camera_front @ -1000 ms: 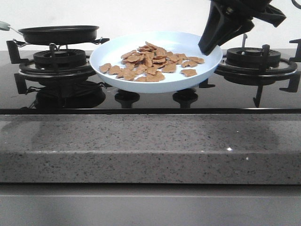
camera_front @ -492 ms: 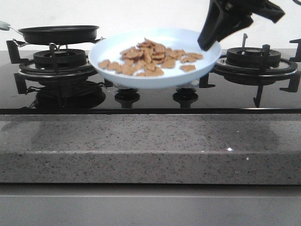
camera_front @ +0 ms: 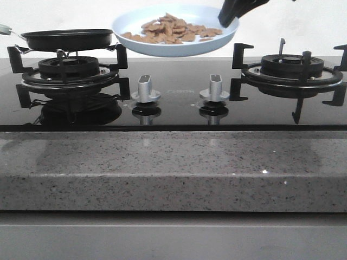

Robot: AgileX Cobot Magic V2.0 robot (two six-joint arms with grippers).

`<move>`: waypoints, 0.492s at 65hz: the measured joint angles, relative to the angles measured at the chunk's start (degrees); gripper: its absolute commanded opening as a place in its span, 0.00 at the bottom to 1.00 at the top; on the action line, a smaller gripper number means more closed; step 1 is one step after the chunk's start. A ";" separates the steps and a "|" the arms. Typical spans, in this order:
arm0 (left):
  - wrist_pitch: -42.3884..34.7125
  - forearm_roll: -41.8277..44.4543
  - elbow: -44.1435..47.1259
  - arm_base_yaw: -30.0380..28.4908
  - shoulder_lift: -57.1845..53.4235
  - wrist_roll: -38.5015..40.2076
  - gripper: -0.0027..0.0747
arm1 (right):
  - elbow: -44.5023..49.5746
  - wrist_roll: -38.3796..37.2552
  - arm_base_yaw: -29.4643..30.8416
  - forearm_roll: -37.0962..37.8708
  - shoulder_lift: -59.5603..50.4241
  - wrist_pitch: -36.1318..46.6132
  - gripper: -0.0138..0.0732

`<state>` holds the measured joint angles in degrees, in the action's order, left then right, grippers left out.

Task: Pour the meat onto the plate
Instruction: 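Lower the plate onto the stovetop between the burners, right gripper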

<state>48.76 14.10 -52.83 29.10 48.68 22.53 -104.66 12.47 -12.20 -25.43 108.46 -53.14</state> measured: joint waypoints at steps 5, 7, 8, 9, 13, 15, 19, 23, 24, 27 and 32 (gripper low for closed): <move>0.00 0.00 0.00 0.00 0.00 0.00 0.68 | -4.53 0.00 0.39 0.00 4.03 -1.86 0.08; 0.00 0.00 0.00 0.00 0.00 0.00 0.68 | -6.10 0.00 0.39 0.00 5.57 -2.22 0.08; -0.10 0.00 0.00 0.00 0.00 0.00 0.68 | -6.68 0.00 0.39 0.00 6.16 -2.27 0.08; -0.11 0.00 0.00 0.00 0.00 0.00 0.68 | -7.26 0.00 0.39 0.00 6.99 -2.43 0.08; -0.36 0.00 0.00 0.00 0.00 0.00 0.68 | -9.52 0.00 0.39 0.00 9.11 -2.65 0.08; -0.48 0.00 0.00 0.00 0.00 0.00 0.68 | -10.33 0.00 0.39 0.29 10.04 -2.65 0.08; -0.72 0.00 0.00 0.00 0.00 0.00 0.68 | -11.68 0.00 0.39 0.92 11.78 -2.65 0.08; -0.90 0.02 0.00 0.00 0.00 0.00 0.68 | -12.53 0.00 0.39 1.67 13.12 -2.81 0.08; -0.98 0.02 0.00 0.00 0.00 0.00 0.68 | -12.67 0.00 0.49 1.80 13.39 -2.81 0.08; -1.12 0.02 0.00 0.00 0.00 0.00 0.68 | -12.90 0.00 0.47 2.10 14.05 -2.94 0.08; -1.26 0.02 0.00 0.00 0.00 0.00 0.68 | -12.90 0.00 0.51 2.47 14.72 -3.20 0.08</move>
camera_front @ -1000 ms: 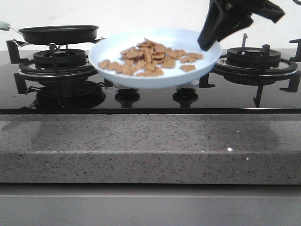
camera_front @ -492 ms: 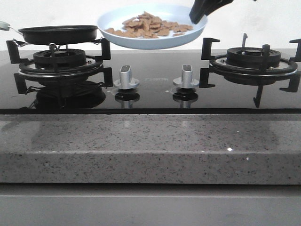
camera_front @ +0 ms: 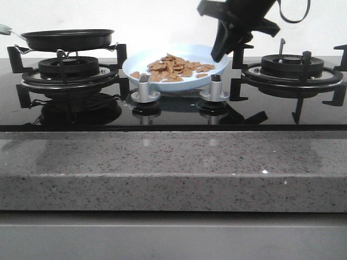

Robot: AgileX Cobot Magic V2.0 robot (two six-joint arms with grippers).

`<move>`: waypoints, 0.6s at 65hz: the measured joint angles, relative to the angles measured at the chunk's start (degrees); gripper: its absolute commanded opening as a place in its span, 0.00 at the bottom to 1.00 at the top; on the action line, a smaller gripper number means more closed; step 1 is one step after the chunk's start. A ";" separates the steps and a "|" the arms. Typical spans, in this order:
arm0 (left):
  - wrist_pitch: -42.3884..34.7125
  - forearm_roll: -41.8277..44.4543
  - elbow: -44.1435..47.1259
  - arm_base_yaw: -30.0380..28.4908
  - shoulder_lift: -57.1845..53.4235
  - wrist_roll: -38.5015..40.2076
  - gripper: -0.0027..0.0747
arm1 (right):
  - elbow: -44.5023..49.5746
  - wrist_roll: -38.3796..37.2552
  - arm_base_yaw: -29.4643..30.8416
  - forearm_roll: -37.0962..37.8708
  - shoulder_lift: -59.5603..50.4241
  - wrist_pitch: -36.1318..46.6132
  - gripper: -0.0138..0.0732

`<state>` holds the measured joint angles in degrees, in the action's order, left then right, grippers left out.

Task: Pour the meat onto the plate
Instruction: 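Lower the plate onto the stovetop between the burners, right gripper, then open the right gripper and lift it away from the plate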

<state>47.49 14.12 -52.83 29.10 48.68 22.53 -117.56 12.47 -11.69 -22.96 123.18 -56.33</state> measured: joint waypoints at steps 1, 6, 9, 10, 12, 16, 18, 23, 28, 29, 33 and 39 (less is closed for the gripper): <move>-0.04 0.00 0.00 0.00 0.00 0.00 0.68 | 0.00 0.00 0.00 0.03 0.01 0.00 0.08; -0.13 0.00 0.00 0.00 0.00 0.00 0.68 | 0.00 0.00 0.00 0.24 0.14 -0.35 0.09; -0.13 0.00 0.00 0.00 0.00 0.00 0.68 | -0.13 0.00 0.00 0.48 0.14 -0.60 0.10; -0.13 0.00 0.00 0.00 0.00 0.00 0.68 | -0.17 0.00 0.00 0.50 0.14 -0.60 0.12; -0.13 0.00 0.00 0.00 0.00 0.00 0.68 | -0.26 0.00 0.00 0.89 0.14 -0.74 0.15; -0.13 0.00 0.00 0.00 0.00 0.00 0.68 | -0.26 0.00 0.00 1.30 0.14 -0.99 0.22; -0.13 0.00 0.00 0.00 0.00 0.00 0.68 | -0.26 0.00 0.00 1.52 0.14 -0.99 0.27; -0.13 0.00 0.00 0.00 0.00 0.00 0.68 | -0.26 0.00 0.00 1.87 0.14 -1.10 0.37; -0.13 0.00 0.00 0.00 0.00 0.00 0.68 | -0.26 0.00 0.00 2.19 0.14 -1.10 0.46; -0.17 0.00 0.00 0.00 0.00 0.00 0.68 | -0.26 0.00 0.00 2.18 0.14 -1.10 0.49; -0.27 0.00 0.00 0.00 0.00 0.00 0.68 | -0.26 0.00 0.00 2.18 0.14 -1.10 0.54; -0.27 0.00 0.00 0.00 0.00 0.00 0.68 | -0.26 0.00 0.00 2.22 -0.33 -1.88 0.53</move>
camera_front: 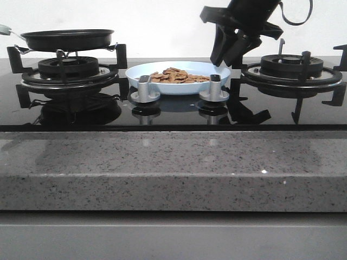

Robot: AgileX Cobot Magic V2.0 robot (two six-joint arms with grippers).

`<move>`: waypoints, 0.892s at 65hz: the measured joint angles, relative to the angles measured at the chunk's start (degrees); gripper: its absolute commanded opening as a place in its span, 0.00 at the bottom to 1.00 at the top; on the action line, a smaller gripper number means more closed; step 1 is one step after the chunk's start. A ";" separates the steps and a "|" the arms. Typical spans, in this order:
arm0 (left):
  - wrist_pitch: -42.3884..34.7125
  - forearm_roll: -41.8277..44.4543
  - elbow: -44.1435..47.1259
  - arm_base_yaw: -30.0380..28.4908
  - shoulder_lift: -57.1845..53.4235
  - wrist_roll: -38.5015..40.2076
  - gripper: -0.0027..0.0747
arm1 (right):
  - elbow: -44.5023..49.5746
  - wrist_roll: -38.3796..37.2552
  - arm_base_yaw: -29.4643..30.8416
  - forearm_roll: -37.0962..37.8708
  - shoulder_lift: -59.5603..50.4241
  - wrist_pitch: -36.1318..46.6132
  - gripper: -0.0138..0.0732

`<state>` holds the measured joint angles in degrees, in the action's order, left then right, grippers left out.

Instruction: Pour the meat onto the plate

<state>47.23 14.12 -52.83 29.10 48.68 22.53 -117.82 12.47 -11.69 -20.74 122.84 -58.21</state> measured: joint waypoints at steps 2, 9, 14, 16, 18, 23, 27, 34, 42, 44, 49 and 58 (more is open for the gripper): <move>0.00 0.00 0.00 0.00 0.00 0.00 0.68 | 0.00 0.00 0.00 0.09 -0.41 -0.46 0.53; 0.00 0.00 0.00 0.00 0.00 0.00 0.68 | 0.15 0.00 0.00 0.23 -3.54 -2.00 0.53; 0.00 0.00 0.00 0.00 0.00 0.00 0.68 | 1.57 0.00 0.00 0.23 -7.56 -2.24 0.53; 0.00 0.00 0.00 0.00 0.00 0.00 0.68 | 2.78 0.00 0.00 0.23 -9.32 -2.24 0.53; 0.00 0.00 0.00 0.00 0.00 0.00 0.68 | 4.04 0.00 0.00 0.23 -11.19 -2.24 0.53; 0.00 0.00 0.00 0.00 0.00 0.00 0.68 | 8.66 0.00 0.00 0.36 -17.24 -1.83 0.53; 0.00 0.00 0.00 0.00 0.00 0.00 0.67 | 13.41 0.00 0.00 0.67 -21.56 -1.37 0.53; 0.00 0.21 0.00 0.00 0.00 0.00 0.67 | 23.33 0.00 0.00 1.98 -31.23 0.99 0.53; -0.27 0.69 0.00 0.00 0.00 0.00 0.67 | 36.03 0.00 0.00 2.82 -41.76 4.51 0.53; -0.31 0.69 0.00 0.00 0.00 0.00 0.67 | 39.29 0.00 0.00 2.95 -44.60 5.32 0.53; -0.74 0.69 0.00 0.00 0.00 0.00 0.67 | 46.00 0.00 0.00 3.07 -50.50 6.73 0.53; -1.10 0.69 0.00 0.00 0.00 0.00 0.67 | 56.26 0.00 0.00 3.41 -60.04 7.39 0.53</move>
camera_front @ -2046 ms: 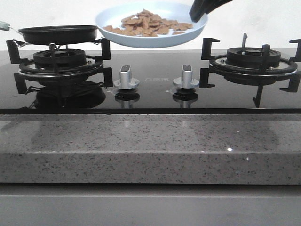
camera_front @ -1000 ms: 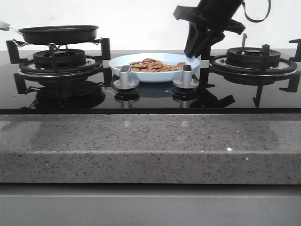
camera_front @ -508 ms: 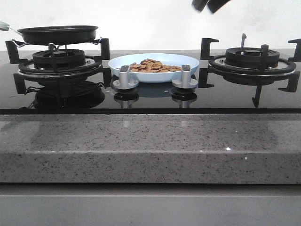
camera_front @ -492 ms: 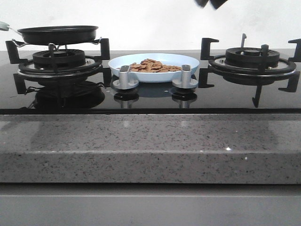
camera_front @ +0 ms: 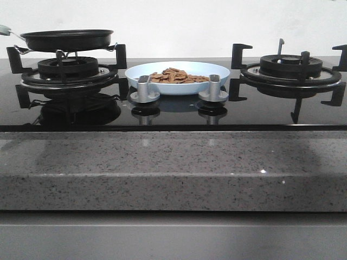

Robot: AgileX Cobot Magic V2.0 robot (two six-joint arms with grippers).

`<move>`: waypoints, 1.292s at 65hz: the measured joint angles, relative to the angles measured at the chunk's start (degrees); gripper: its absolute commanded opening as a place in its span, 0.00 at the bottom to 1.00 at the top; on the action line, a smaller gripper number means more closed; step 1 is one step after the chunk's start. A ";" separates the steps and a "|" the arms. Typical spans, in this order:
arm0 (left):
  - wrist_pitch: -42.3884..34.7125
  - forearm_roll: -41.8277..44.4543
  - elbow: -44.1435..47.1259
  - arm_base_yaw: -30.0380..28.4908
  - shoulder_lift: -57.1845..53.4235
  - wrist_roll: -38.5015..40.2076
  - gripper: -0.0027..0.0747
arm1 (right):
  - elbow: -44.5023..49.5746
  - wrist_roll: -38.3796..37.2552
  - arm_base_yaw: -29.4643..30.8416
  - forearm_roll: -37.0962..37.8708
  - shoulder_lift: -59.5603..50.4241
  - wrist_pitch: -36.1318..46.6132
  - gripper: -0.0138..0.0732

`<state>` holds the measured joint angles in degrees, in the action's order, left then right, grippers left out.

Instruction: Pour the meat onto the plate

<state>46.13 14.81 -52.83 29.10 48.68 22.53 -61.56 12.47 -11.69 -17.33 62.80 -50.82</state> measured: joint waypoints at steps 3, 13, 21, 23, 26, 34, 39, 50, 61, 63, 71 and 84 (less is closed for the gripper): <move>0.00 0.10 0.00 0.00 0.00 0.00 0.67 | 2.56 0.00 0.00 0.09 -2.58 0.09 0.53; 0.00 0.08 0.00 0.00 0.00 0.00 0.67 | 9.71 0.00 0.00 0.09 -10.89 0.09 0.53; 0.00 0.08 0.00 0.00 0.00 0.00 0.67 | 13.23 0.00 0.00 0.09 -15.08 0.09 0.53; 0.00 0.12 0.00 0.00 0.00 0.00 0.67 | 13.73 0.00 0.00 0.09 -15.81 0.09 0.53; -0.05 0.12 0.00 0.00 0.00 0.00 0.64 | 14.11 0.00 0.00 0.09 -16.46 -0.02 0.53; -0.05 0.21 0.00 0.00 0.00 0.00 0.46 | 14.35 0.00 0.00 0.09 -17.30 -0.24 0.39; -0.13 0.21 0.00 0.00 0.00 0.00 0.32 | 14.35 0.00 0.00 0.09 -17.41 -0.39 0.28; -0.19 0.21 0.00 0.00 0.00 0.00 0.07 | 14.35 0.00 0.00 0.09 -17.41 -1.05 0.07; -0.50 0.21 0.00 0.00 0.00 0.00 0.01 | 14.35 0.00 0.00 0.13 -17.41 -1.32 0.08; -0.50 0.21 0.00 0.00 0.00 0.00 0.01 | 14.35 0.00 0.00 0.13 -17.41 -1.46 0.08; -0.50 0.21 0.00 0.00 0.00 0.00 0.01 | 14.35 0.00 0.00 0.22 -17.41 -2.08 0.08; -0.50 0.21 0.00 0.00 0.00 0.00 0.01 | 14.35 0.00 0.00 0.22 -17.41 -2.32 0.08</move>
<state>45.63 15.02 -52.83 29.10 48.68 22.53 -47.21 12.47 -11.69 -17.11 45.39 -53.14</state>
